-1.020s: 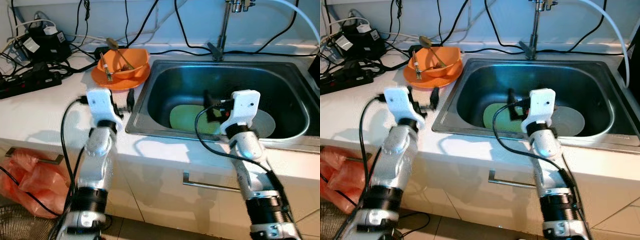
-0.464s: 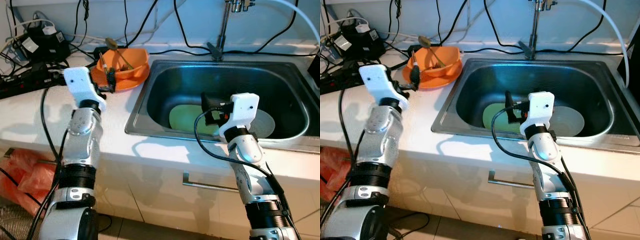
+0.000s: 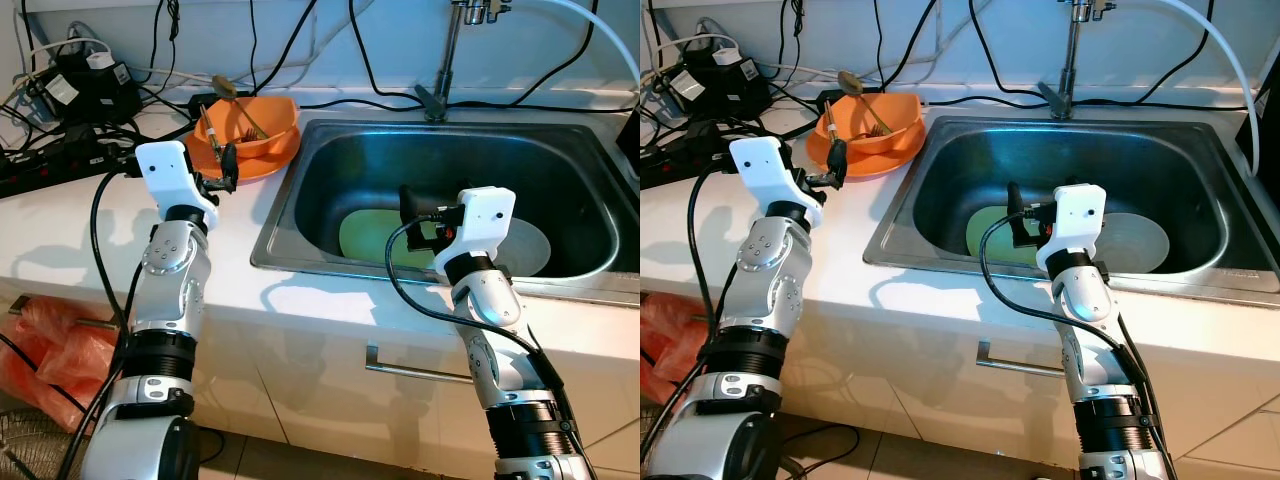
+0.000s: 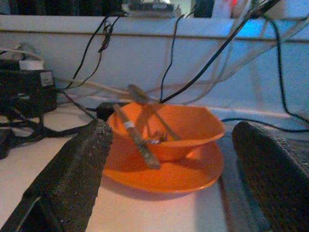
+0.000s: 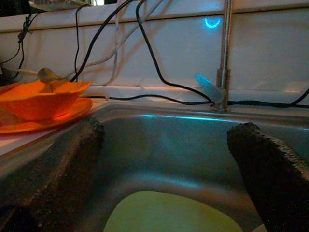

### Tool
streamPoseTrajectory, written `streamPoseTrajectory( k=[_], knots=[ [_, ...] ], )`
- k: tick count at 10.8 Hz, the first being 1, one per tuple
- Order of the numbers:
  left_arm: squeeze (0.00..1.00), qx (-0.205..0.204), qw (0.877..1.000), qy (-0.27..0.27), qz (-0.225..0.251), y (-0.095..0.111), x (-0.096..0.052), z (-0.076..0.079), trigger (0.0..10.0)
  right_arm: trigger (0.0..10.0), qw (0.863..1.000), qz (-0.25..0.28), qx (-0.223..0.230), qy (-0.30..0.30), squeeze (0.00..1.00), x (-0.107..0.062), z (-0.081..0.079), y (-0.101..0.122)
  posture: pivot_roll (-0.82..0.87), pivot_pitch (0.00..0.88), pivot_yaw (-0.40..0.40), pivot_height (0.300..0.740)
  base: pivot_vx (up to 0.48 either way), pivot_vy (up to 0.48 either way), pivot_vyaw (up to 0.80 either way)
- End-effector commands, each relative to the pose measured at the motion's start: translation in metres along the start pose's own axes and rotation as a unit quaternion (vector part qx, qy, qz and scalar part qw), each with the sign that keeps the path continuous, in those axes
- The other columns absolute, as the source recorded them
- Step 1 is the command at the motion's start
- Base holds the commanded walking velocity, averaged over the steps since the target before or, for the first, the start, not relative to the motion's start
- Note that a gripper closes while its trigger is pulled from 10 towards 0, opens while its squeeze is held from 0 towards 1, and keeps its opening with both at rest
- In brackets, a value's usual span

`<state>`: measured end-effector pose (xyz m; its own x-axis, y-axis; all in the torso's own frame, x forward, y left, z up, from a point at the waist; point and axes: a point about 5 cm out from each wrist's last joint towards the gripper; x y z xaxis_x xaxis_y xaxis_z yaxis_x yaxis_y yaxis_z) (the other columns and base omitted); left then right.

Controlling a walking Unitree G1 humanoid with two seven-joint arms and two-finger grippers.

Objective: Kitchen organization

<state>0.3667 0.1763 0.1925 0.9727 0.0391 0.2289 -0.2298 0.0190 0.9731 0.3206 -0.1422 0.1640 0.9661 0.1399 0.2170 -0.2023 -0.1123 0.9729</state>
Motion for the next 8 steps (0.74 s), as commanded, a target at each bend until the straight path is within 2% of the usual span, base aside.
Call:
streamPoseTrajectory(
  k=[1,2,4,6,8],
  knots=[
    [0.00,0.000,1.000,-0.005,0.010,0.0052,-0.0001,0.0013,10.0,10.0,1.000,0.012,0.008,0.001,0.00,0.0000,-0.0024,0.0060,0.05,0.004,0.114,0.740,0.000,0.000,0.00],
    [0.00,-0.004,1.000,-0.007,0.013,0.0048,-0.0038,0.0037,10.0,10.0,1.000,0.008,0.018,-0.006,0.00,-0.0006,0.0001,0.0053,0.05,0.007,0.114,0.740,0.000,0.000,0.00],
    [0.00,-0.009,1.000,-0.008,0.012,0.0032,-0.0072,0.0061,10.0,10.0,1.000,0.010,0.021,-0.003,0.00,-0.0010,-0.0006,0.0060,0.06,0.015,0.115,0.740,0.000,0.120,-0.61],
    [0.00,-0.015,1.000,-0.008,0.013,0.0077,-0.0055,0.0070,10.0,10.0,1.000,0.010,0.022,-0.006,0.00,-0.0011,-0.0007,0.0058,0.06,0.012,0.118,0.740,0.000,0.000,0.00],
    [0.00,-0.017,1.000,-0.010,0.012,0.0092,-0.0047,0.0077,10.0,10.0,1.000,0.010,0.022,-0.007,0.00,-0.0006,-0.0008,0.0059,0.06,0.012,0.117,0.740,0.000,0.405,0.00]
  ],
)
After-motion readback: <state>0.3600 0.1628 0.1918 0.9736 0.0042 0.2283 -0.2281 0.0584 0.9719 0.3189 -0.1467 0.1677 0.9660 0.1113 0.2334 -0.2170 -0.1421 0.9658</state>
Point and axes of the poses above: a point about 5 cm out from each wrist's last joint towards the gripper, its own x axis pointing out of the wrist towards the gripper, its own y axis along the axis of the wrist's last joint, z = x × y, and after that the axes turned 6 degrees about x, right-handed
